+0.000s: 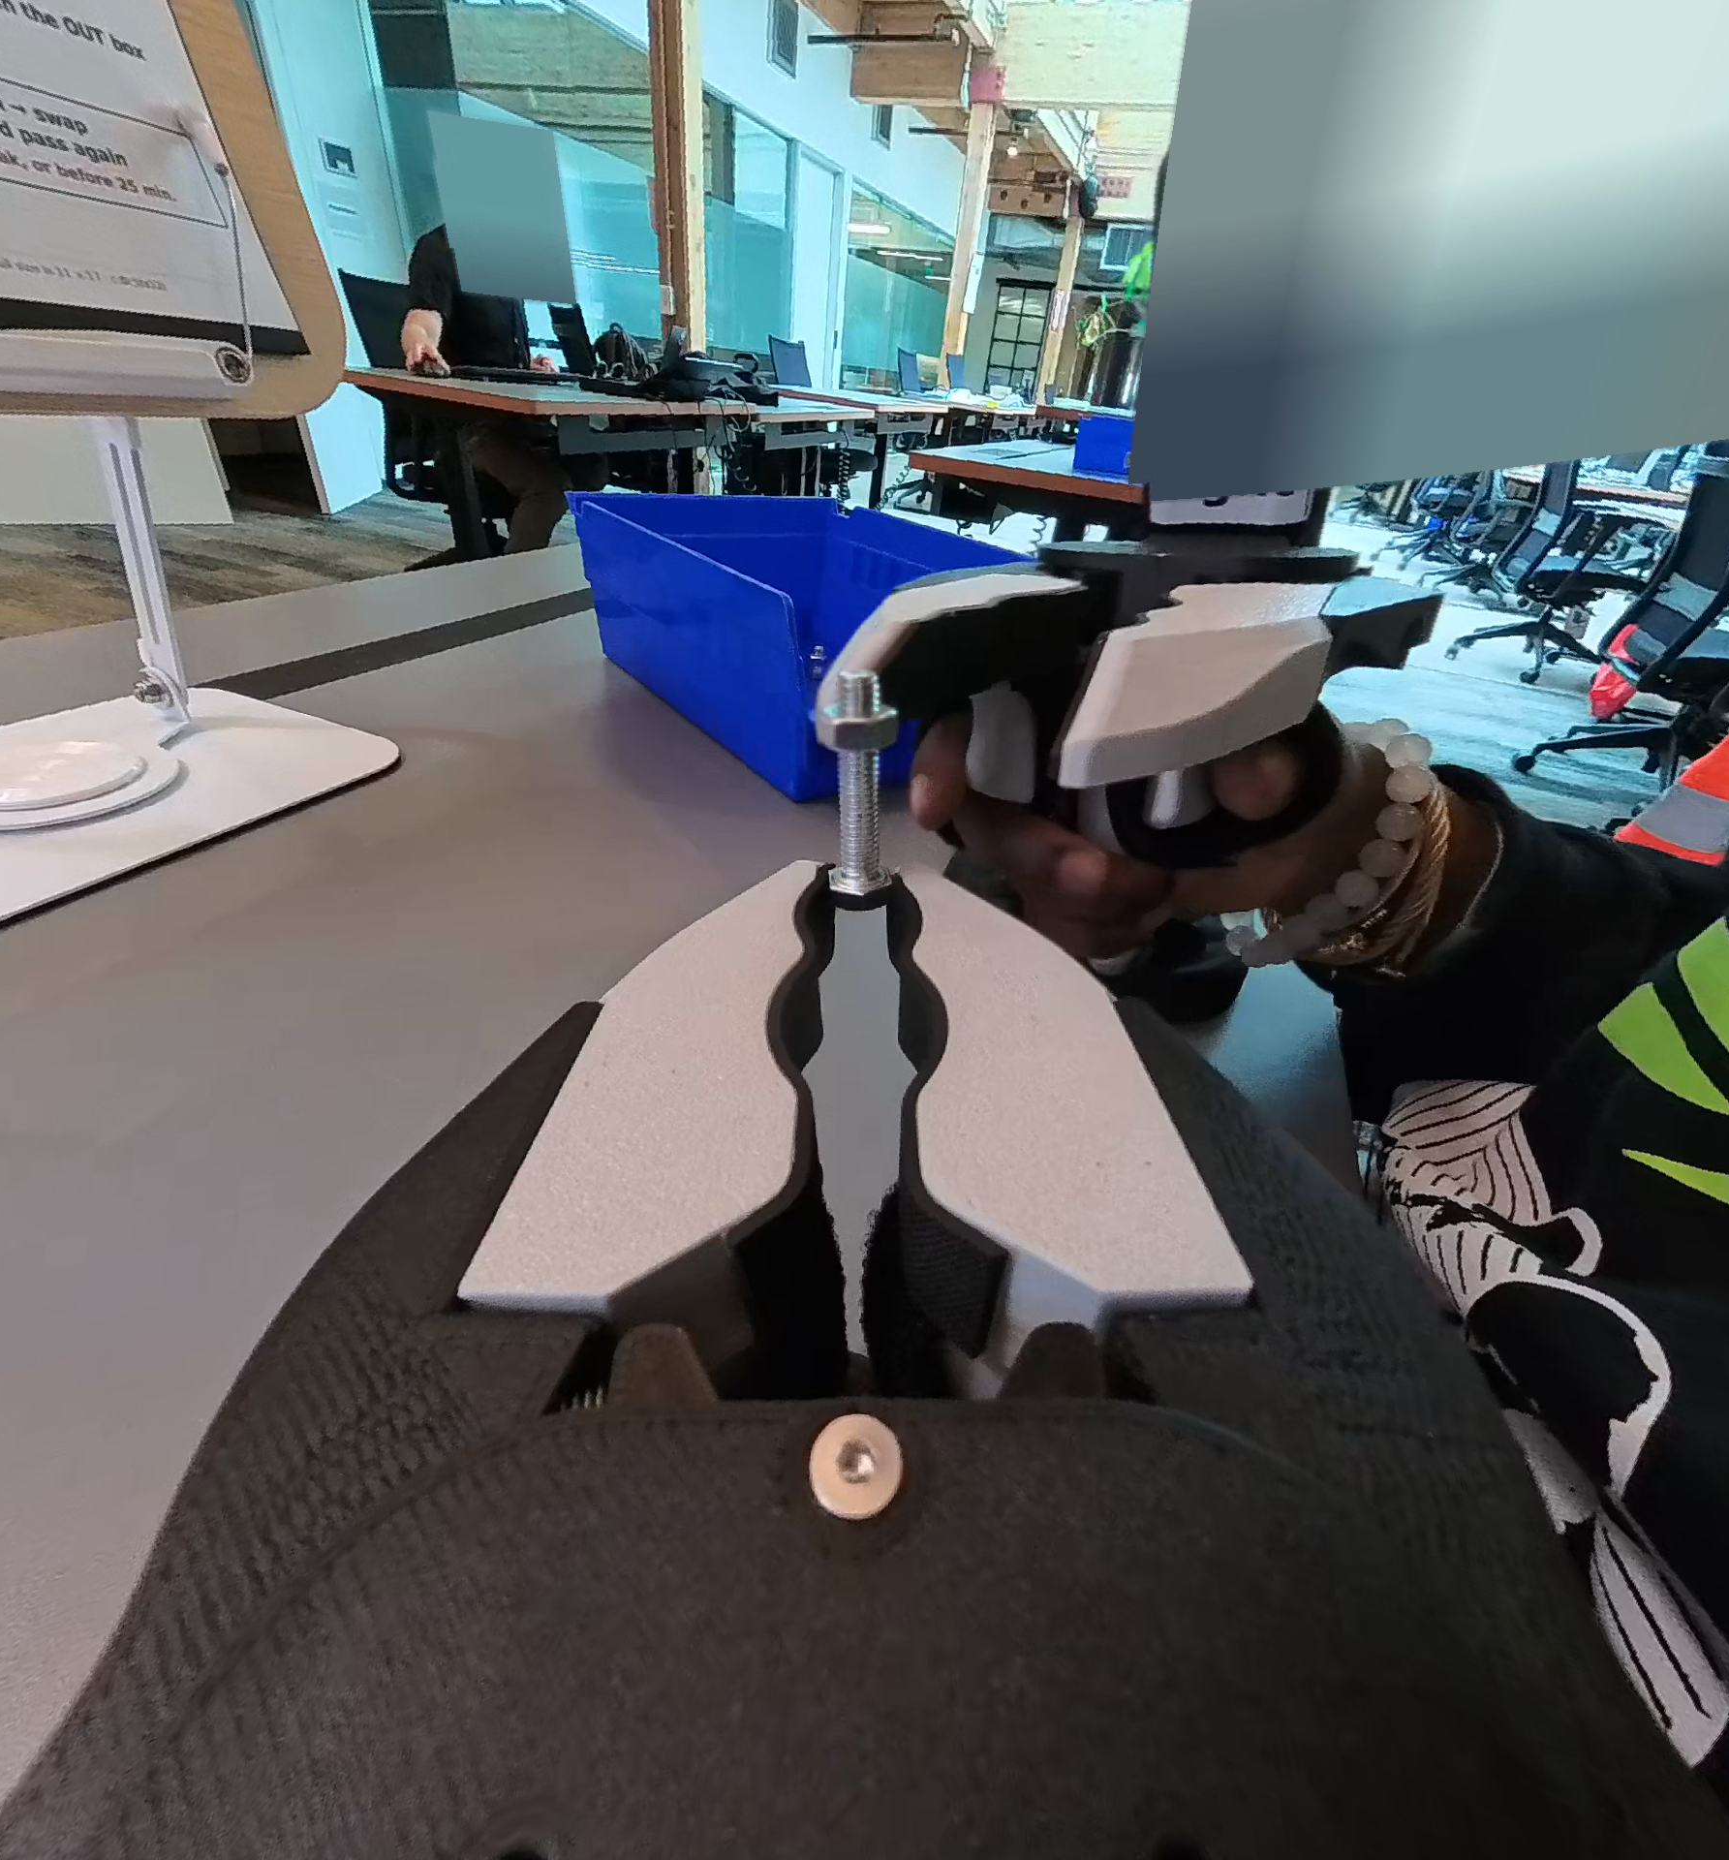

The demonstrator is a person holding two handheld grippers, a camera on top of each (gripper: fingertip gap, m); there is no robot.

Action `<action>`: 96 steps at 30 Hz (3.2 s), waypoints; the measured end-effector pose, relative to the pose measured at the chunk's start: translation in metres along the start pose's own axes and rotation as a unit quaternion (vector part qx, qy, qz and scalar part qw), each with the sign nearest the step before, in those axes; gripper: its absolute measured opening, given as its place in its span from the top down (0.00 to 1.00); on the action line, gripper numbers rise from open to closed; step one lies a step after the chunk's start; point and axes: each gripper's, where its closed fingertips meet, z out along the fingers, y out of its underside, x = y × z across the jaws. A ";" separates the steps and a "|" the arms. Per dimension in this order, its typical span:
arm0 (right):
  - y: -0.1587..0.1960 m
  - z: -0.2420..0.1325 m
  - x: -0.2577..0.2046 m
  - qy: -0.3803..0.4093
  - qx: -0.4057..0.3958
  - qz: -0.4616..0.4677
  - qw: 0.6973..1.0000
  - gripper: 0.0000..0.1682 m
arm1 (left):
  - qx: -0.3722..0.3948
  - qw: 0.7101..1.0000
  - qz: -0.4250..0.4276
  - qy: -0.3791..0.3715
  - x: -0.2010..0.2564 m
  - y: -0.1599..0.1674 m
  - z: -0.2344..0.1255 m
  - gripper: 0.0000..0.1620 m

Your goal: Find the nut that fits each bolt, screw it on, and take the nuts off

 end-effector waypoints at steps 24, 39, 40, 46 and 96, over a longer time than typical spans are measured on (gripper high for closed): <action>0.001 0.016 0.000 -0.017 -0.003 0.000 1.000 0.80 | 0.002 1.000 0.000 0.001 0.001 0.000 0.000 0.94; -0.003 -0.005 0.008 0.014 0.013 0.003 1.000 0.83 | 0.003 1.000 -0.003 0.001 0.000 -0.001 -0.001 0.94; -0.003 -0.001 0.008 0.010 0.013 0.003 1.000 0.82 | 0.003 1.000 -0.002 0.001 0.000 -0.001 -0.001 0.94; 0.000 0.022 0.005 -0.021 -0.004 -0.003 1.000 0.81 | 0.001 1.000 -0.001 0.005 0.001 0.000 0.000 0.94; 0.002 -0.018 -0.002 0.022 -0.053 -0.033 0.998 0.90 | -0.001 1.000 -0.003 0.001 -0.001 0.000 0.000 0.94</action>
